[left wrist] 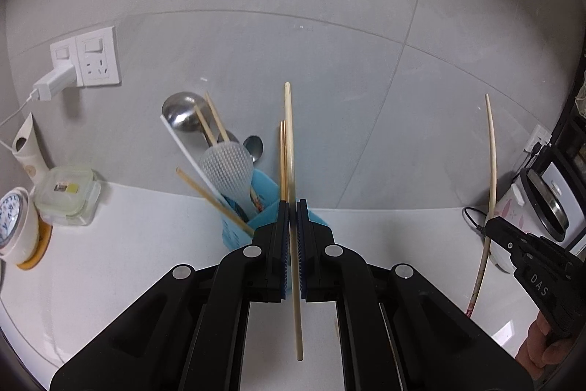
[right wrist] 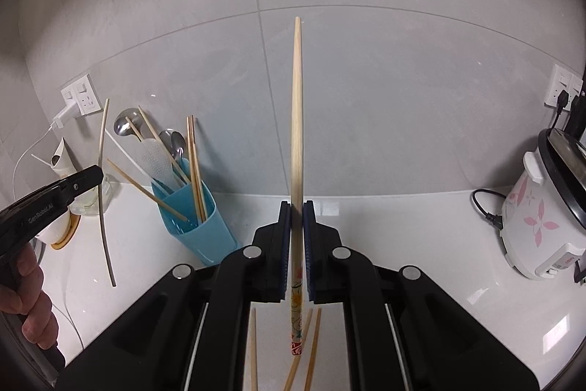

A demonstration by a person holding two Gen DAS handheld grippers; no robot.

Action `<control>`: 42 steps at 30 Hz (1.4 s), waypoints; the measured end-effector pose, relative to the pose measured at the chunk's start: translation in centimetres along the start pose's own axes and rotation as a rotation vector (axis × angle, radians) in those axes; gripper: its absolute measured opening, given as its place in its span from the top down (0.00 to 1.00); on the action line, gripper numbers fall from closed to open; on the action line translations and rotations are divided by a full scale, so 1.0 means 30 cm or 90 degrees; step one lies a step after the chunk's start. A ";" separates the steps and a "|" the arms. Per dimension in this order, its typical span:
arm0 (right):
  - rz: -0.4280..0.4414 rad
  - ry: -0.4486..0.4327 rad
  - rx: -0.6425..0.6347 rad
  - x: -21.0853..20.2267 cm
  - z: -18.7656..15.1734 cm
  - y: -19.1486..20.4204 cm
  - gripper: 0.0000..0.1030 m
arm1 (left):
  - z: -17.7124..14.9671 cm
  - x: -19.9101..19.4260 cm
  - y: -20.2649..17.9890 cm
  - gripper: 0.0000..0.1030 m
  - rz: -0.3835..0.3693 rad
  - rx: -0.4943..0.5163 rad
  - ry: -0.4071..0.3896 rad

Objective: Organize utensils
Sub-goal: 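Lower the plain chopstick into the caddy and open the left gripper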

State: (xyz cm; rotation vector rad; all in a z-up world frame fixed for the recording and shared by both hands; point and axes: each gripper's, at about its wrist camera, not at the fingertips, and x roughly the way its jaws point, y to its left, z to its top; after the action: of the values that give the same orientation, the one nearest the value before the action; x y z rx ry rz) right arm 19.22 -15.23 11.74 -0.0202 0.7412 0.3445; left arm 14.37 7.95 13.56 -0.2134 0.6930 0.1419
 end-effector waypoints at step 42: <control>0.022 0.052 -0.018 0.276 0.069 0.131 0.94 | 0.051 0.385 0.060 0.96 -0.027 -0.020 -0.047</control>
State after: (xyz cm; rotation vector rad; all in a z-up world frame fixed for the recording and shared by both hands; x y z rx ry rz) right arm 25.02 -8.76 8.18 -0.0484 0.8187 0.3894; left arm 23.74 10.74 6.97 -0.2517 0.6122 0.1198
